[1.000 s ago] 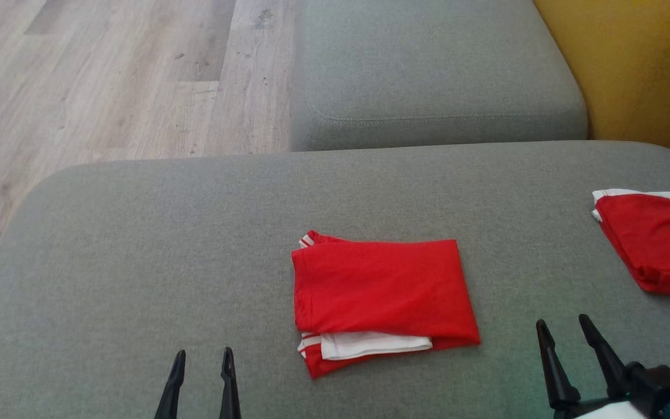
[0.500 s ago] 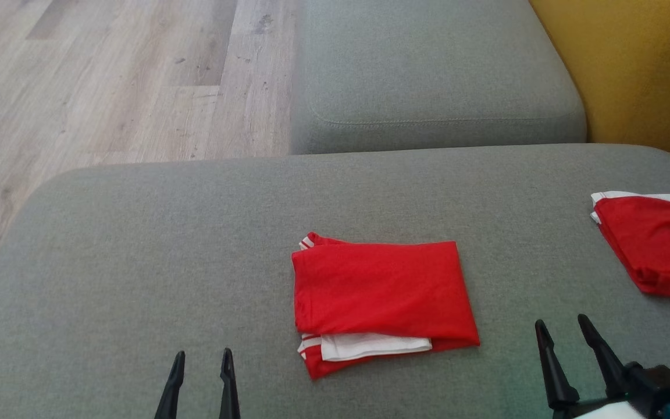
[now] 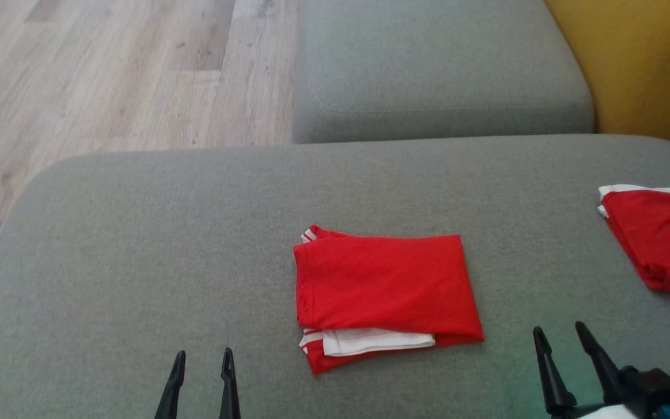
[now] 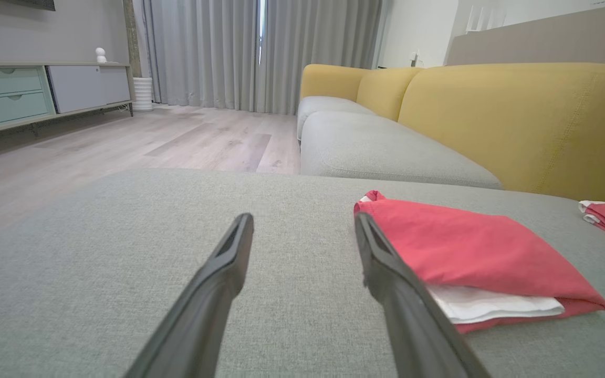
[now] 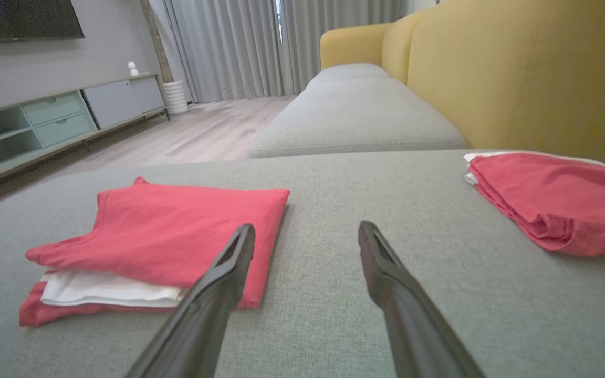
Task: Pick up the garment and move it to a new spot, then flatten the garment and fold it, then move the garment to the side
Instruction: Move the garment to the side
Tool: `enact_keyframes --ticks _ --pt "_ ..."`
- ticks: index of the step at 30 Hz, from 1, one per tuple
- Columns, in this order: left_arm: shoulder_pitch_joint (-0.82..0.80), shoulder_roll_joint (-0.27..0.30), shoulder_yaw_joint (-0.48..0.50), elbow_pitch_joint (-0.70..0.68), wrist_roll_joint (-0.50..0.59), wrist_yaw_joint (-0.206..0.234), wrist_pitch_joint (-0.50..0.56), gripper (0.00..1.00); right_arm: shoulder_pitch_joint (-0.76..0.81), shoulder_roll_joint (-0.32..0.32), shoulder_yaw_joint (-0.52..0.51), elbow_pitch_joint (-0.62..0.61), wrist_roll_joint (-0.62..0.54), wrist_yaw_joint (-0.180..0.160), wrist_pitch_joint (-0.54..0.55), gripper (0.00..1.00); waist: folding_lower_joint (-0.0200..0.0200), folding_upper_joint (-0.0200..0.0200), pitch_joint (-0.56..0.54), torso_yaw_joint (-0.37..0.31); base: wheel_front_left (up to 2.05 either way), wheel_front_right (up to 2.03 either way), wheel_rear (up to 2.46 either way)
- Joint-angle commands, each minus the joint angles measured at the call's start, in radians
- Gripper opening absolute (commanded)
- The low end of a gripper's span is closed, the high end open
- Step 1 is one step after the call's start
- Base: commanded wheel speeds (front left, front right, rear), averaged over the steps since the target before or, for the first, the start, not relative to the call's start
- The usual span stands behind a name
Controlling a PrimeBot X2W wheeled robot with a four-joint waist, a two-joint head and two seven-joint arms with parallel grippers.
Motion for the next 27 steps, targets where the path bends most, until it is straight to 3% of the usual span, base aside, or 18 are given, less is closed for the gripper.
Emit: enact_keyframes --ticks 1,8,17,25,26,27 --pt "-0.037 -0.014 0.026 -0.028 0.008 -0.002 -0.010 1.00 -0.058 -0.016 0.023 -0.016 0.002 -0.001 -0.014 1.00 0.0000 0.0000 0.013 0.005 0.00 0.00 0.00" --pt "-0.063 -0.015 0.007 -0.025 0.010 0.002 -0.010 1.00 -0.176 -0.021 0.062 0.109 0.073 -0.001 0.027 1.00 0.0000 0.0000 0.069 0.019 0.00 0.00 0.00" --pt "-0.110 -0.015 -0.034 -0.017 0.002 0.014 -0.010 1.00 -0.398 -0.028 0.114 0.255 0.313 -0.001 0.324 1.00 0.0000 0.0000 0.132 0.042 0.00 0.00 0.00" --pt "-0.153 -0.015 -0.059 -0.004 -0.003 0.022 -0.010 1.00 -0.523 -0.020 0.150 0.428 0.416 -0.001 0.415 1.00 0.0000 0.0000 0.172 0.068 0.00 0.00 0.00" --pt "-0.156 -0.015 -0.062 -0.001 -0.003 0.023 -0.010 1.00 -0.533 -0.015 0.161 0.448 0.426 -0.001 0.424 0.95 0.0000 0.0000 0.176 0.069 0.00 0.00 0.00" --pt "-0.159 -0.015 -0.065 0.000 -0.004 0.024 -0.010 1.00 -0.541 -0.011 0.174 0.465 0.438 -0.001 0.435 0.56 0.0000 0.0000 0.179 0.071 0.00 0.00 0.00"
